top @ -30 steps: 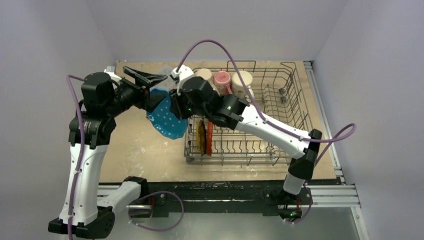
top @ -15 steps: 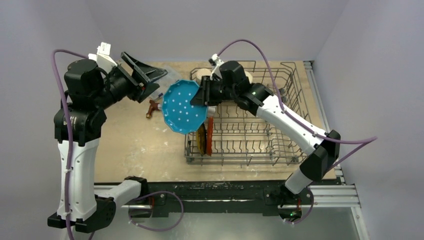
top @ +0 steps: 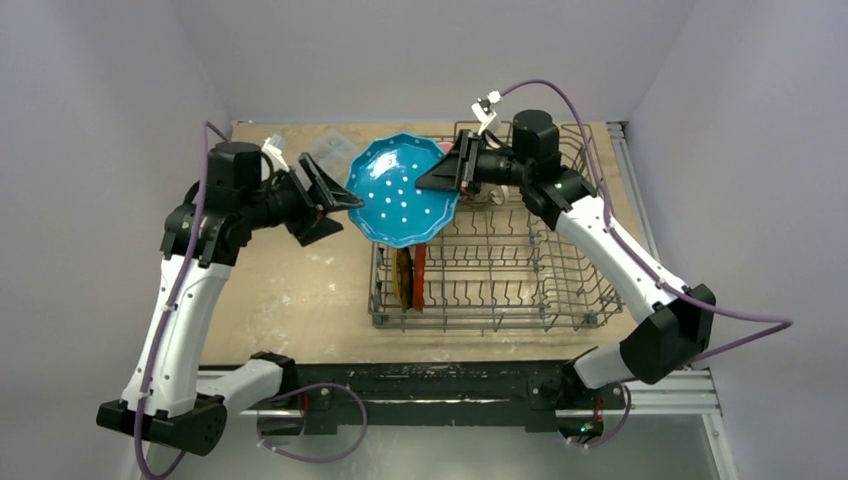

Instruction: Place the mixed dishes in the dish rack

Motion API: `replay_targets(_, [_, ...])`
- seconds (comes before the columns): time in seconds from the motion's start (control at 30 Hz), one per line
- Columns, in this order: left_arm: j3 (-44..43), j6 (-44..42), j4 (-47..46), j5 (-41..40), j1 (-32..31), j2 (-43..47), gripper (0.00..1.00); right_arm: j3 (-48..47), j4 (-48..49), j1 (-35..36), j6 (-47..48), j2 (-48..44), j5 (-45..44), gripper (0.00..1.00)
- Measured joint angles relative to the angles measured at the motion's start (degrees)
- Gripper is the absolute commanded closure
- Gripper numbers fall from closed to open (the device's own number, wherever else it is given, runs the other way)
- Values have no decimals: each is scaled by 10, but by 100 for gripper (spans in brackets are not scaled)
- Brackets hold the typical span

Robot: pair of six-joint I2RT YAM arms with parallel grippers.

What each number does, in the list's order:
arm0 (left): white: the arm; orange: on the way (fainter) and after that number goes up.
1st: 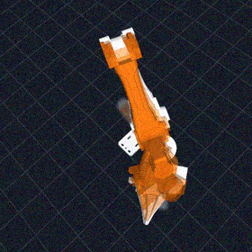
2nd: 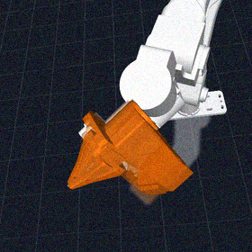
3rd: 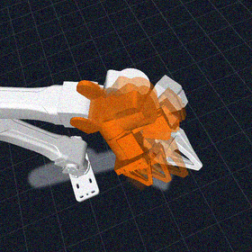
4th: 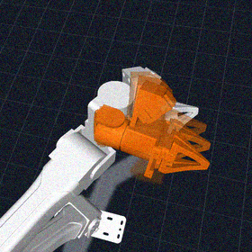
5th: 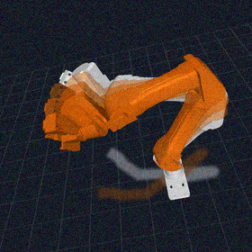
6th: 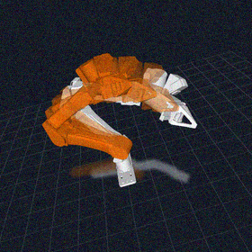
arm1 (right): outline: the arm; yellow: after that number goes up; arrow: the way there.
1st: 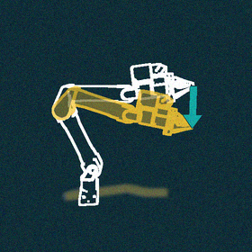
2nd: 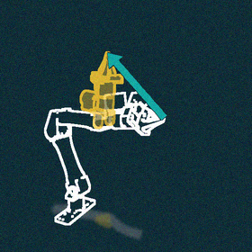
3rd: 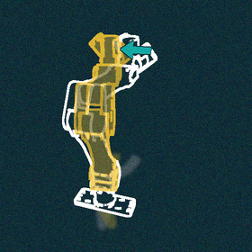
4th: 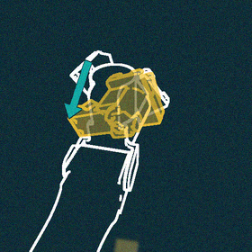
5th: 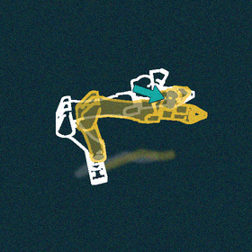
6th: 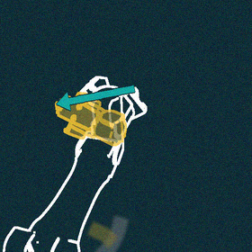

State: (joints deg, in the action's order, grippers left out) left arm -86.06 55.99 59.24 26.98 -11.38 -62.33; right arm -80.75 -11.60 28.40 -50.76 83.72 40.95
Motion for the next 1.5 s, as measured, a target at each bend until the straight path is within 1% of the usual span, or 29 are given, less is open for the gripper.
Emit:
replay_targets(0.1, [33, 16, -11, 9, -20, 1, 32, 2, 35, 1, -16, -17, 37, 100])
replay_targets(0.2, [55, 36, -45, 29, -27, 3, 48, 2, 59, 2, -22, -23, 56, 100])
replay_targets(0.3, [65, 52, -78, 44, -30, 6, 57, 2, 62, 0, -23, -21, 67, 100])
replay_targets(0.47, [69, 73, -117, 56, -31, 6, 65, 2, 66, 0, -28, -17, 82, 100])
replay_targets(0.57, [93, 90, -150, 67, -32, 10, 72, 3, 67, -3, -33, -14, 86, 100])
replay_targets(0.67, [115, 110, -182, 75, -33, 12, 84, 4, 65, -9, -37, -10, 92, 100])
replay_targets(0.7, [121, 113, -191, 75, -33, 12, 91, 4, 65, -11, -36, -9, 92, 100])
replay_targets(0.73, [127, 119, -202, 76, -33, 12, 100, 4, 64, -12, -36, -7, 93, 96])
replay_targets(0.77, [134, 125, -212, 78, -33, 12, 100, 4, 61, -14, -34, -6, 93, 91])
replay_targets(0.83, [148, 138, -229, 79, -33, 12, 100, 0, 38, -16, -19, -5, 89, 76])
replay_targets(0.87, [153, 141, -232, 79, -33, 12, 100, -4, 20, -16, -9, -4, 84, 66])
replay_targets(0.93, [157, 150, -233, 79, -34, 10, 100, -29, -40, -16, 31, 3, 70, 51])
replay_targets(1.0, [155, 155, -227, 69, -37, 5, 100, -60, -99, -13, 77, 12, 50, 40])
replay_targets(1.07, [145, 160, -213, 61, -40, -1, 100, -85, -154, -5, 128, 18, 23, 25])
replay_targets(1.2, [130, 170, -197, 53, -47, -5, 100, -96, -234, 7, 204, 20, -16, 7])
replay_targets(1.23, [129, 173, -196, 52, -48, -5, 100, -96, -249, 10, 216, 20, -25, 5])
replay_targets(1.3, [128, 181, -188, 51, -49, -5, 100, -96, -267, 12, 234, 19, -40, 6])
replay_targets(1.33, [128, 184, -183, 50, -49, -5, 100, -96, -272, 12, 242, 18, -49, 11])
replay_targets(1.43, [128, 196, -178, 44, -49, -6, 100, -84, -266, 11, 253, 6, -54, 47])
replay_targets(1.47, [129, 200, -182, 45, -49, -6, 100, -76, -260, 9, 250, 1, -55, 57])
replay_targets(1.5, [130, 200, -184, 44, -48, -6, 100, -68, -251, 4, 236, -4, -52, 64])
